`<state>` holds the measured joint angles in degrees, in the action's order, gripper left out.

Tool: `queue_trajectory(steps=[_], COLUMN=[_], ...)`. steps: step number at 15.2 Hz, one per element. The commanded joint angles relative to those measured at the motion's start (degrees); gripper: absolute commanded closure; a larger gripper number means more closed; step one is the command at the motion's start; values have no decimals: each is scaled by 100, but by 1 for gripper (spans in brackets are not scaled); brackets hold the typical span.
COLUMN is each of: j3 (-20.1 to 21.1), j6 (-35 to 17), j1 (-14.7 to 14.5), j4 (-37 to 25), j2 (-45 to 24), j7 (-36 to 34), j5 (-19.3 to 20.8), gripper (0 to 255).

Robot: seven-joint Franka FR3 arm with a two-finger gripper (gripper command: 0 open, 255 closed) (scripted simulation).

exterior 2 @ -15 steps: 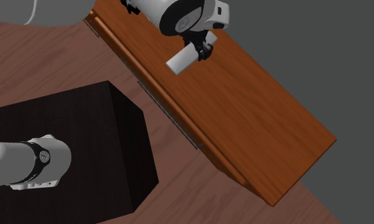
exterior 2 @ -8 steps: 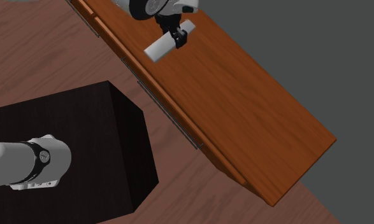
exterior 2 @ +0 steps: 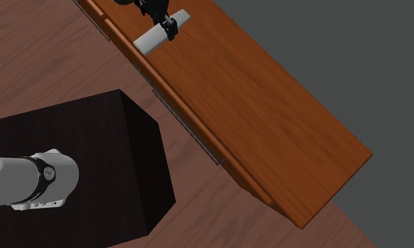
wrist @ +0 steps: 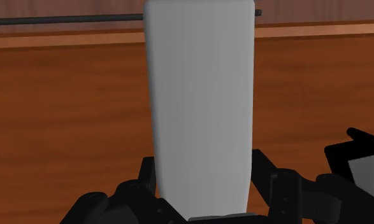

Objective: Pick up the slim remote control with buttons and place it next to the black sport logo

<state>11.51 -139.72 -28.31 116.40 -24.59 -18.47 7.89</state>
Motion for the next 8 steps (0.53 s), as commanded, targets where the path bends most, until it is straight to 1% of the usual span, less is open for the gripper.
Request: queue_trajectory(steps=[1, 7, 8], j3=[57, 218, 253], j6=[-28, 2, 24], j1=[-211, -816, -960], j4=[56, 20, -22], j2=[23, -8, -36], j7=[-302, -1124, -1316], j5=[33, 128, 153], gripper=[255, 255, 255])
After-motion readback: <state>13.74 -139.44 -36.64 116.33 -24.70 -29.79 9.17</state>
